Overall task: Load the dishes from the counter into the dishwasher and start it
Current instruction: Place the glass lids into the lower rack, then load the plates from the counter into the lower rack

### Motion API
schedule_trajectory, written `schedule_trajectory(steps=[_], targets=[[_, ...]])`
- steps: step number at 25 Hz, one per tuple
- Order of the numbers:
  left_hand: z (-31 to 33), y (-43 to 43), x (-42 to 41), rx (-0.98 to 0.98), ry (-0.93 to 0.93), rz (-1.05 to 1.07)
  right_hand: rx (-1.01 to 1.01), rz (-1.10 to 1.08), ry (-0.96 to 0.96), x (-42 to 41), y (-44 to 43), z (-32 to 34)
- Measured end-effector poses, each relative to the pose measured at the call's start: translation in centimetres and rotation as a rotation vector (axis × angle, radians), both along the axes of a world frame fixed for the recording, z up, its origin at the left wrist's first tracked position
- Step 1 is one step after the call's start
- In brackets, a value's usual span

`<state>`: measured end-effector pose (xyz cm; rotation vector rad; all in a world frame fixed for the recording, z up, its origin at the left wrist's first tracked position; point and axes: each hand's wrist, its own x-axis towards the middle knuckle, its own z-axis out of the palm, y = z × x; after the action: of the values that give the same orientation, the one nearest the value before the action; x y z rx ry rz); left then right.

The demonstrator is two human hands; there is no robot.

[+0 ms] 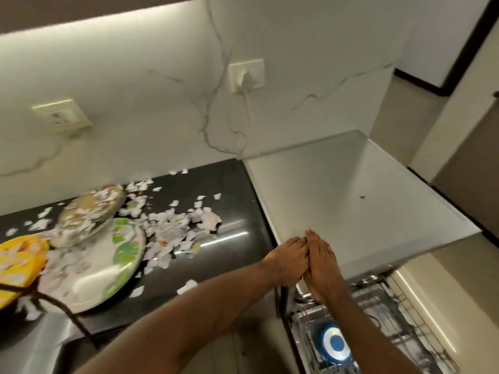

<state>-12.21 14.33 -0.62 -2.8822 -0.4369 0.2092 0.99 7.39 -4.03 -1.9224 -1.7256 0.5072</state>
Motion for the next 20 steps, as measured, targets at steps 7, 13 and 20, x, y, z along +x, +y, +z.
schedule_trajectory(steps=[7, 13, 20], targets=[[0.3, 4.0, -17.2, -0.155, -0.078, 0.398, -0.091, 0.315, 0.033, -15.2, 7.8, 1.1], [-0.5, 4.9, -29.7, -0.231, -0.017, 0.698, -0.302, 0.461, -0.178, -27.3, 12.2, -0.1], [2.0, 5.8, -39.6, -0.296, -0.073, 1.279, -0.725, 0.262, -0.538, -35.2, 17.4, -0.7]])
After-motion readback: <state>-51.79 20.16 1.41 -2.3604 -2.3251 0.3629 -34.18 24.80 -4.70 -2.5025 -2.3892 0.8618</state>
